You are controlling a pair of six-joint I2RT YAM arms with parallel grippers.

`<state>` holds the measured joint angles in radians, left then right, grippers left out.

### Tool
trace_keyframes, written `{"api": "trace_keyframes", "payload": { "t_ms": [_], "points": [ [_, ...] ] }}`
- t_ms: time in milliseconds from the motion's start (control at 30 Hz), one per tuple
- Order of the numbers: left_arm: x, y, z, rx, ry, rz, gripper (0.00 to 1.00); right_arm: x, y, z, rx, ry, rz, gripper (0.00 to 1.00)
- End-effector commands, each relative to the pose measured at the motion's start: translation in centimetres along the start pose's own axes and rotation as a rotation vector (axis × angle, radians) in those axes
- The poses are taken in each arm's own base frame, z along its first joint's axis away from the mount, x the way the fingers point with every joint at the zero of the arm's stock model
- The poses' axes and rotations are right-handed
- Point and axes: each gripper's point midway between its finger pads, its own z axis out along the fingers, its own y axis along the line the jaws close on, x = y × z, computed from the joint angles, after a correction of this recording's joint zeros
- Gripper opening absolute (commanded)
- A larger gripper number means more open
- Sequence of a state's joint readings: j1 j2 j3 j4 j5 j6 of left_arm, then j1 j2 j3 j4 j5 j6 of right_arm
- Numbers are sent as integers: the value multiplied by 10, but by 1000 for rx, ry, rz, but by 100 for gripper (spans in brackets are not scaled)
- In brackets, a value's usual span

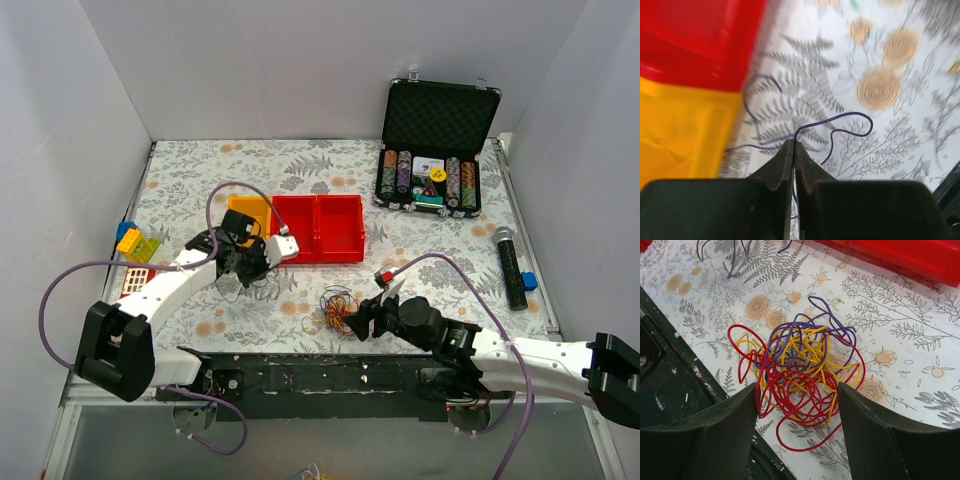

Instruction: Untangle the cables

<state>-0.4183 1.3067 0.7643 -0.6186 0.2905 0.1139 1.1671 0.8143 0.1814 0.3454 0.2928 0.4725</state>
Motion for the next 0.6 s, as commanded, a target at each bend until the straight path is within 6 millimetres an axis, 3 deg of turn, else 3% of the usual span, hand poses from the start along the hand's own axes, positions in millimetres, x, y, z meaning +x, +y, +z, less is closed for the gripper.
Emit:
{"api": "trace_keyframes", "payload": {
  "t_ms": [0, 133, 233, 567],
  "points": [
    [-92, 15, -64, -24, -267, -63, 0, -14, 7, 3, -13, -40, 4, 70],
    [-170, 36, -123, -54, -494, -126, 0, -16, 8, 3, -13, -43, 5, 70],
    [-215, 48, -161, -77, -640, -138, 0, -18, 9, 3, -12, -45, 4, 69],
    [-308, 82, -223, -114, -887, -122, 0, -22, 7, 1, 4, -47, 2, 68]
  ]
}}
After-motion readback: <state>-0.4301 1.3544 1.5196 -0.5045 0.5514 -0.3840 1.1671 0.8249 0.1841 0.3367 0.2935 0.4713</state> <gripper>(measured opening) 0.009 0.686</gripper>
